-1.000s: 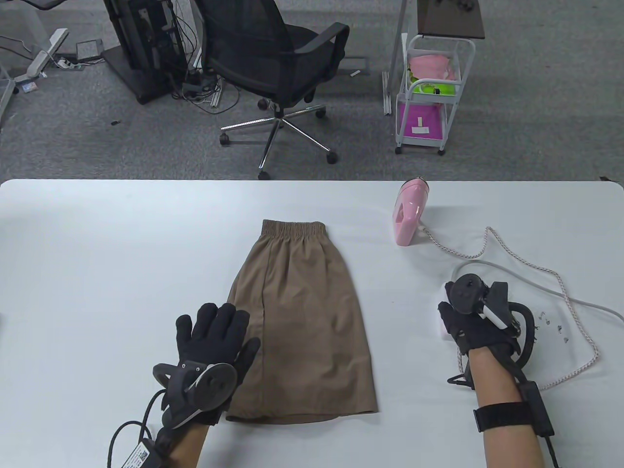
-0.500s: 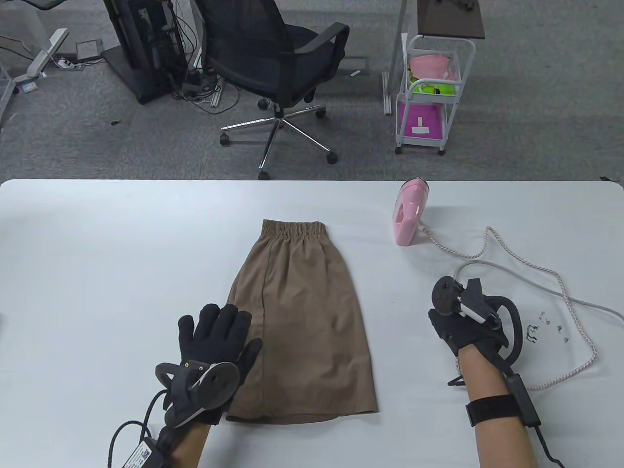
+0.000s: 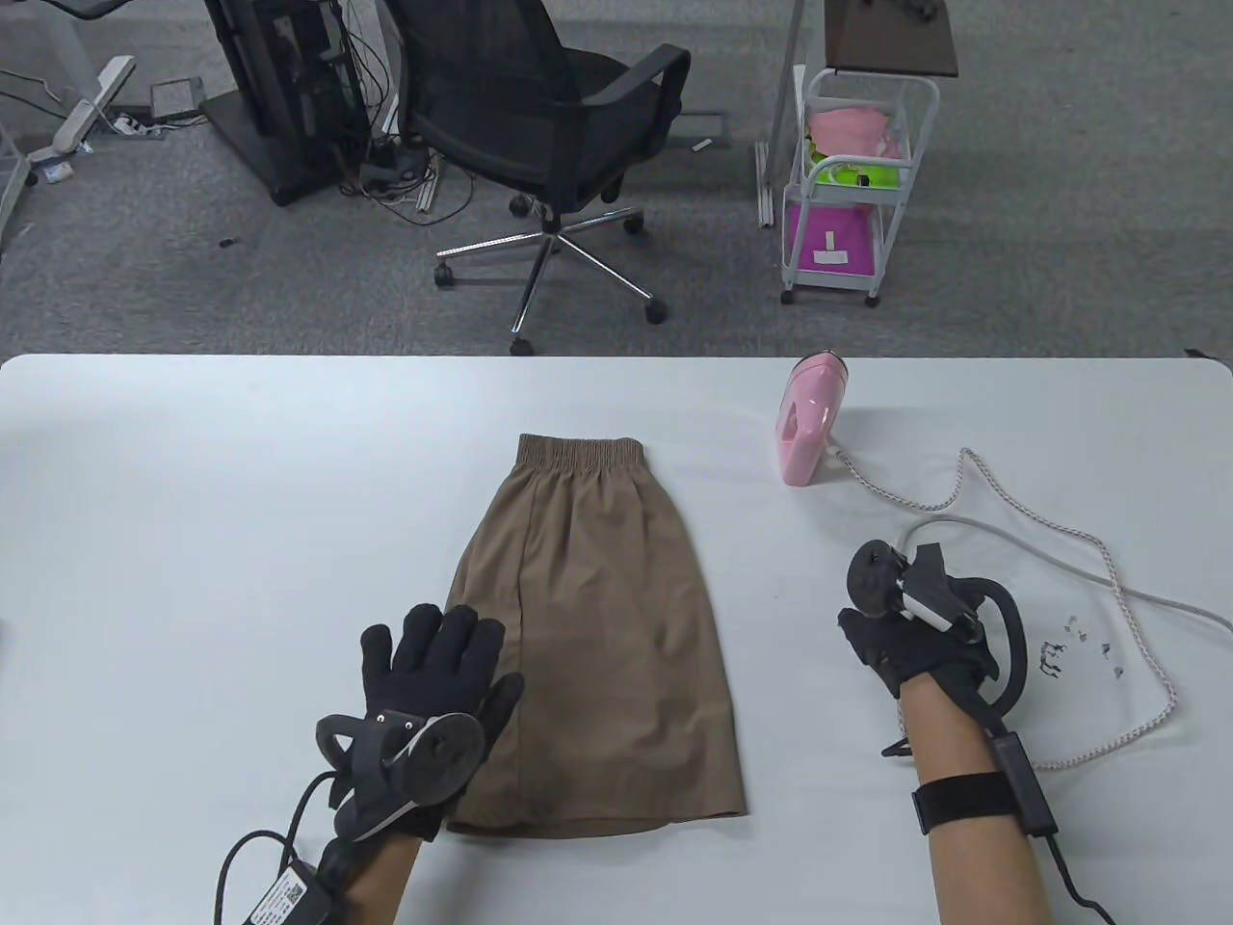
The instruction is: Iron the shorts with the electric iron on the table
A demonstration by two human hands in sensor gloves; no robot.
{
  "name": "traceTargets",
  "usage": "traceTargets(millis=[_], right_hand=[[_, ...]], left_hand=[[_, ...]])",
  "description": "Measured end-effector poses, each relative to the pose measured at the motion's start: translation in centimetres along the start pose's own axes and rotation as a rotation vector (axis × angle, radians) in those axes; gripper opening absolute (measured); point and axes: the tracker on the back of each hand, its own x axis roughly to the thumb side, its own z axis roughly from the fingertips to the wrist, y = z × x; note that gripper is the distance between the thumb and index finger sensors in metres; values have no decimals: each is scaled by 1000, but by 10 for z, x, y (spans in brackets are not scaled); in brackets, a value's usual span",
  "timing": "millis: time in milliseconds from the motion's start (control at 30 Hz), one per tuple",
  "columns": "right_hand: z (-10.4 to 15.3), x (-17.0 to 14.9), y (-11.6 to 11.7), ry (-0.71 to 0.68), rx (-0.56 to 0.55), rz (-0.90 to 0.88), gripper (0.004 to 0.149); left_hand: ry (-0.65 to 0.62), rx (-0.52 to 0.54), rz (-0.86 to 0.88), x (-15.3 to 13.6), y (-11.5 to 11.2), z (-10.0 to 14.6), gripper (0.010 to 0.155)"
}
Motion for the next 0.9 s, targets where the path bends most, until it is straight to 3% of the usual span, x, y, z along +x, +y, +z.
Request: traceTargets(millis=[533,667,900], right_hand=[[6,4,-9,-9,69,-22,66],[27,12,-27,-22,-42,-52,66],[86,46,-55,-134,-294,-194,67]], left_hand=[[-9,18,-9,0,0,2,62],[-1,14,-15,-2,0,2,61],[-4,24,10,-1,2,3,61]])
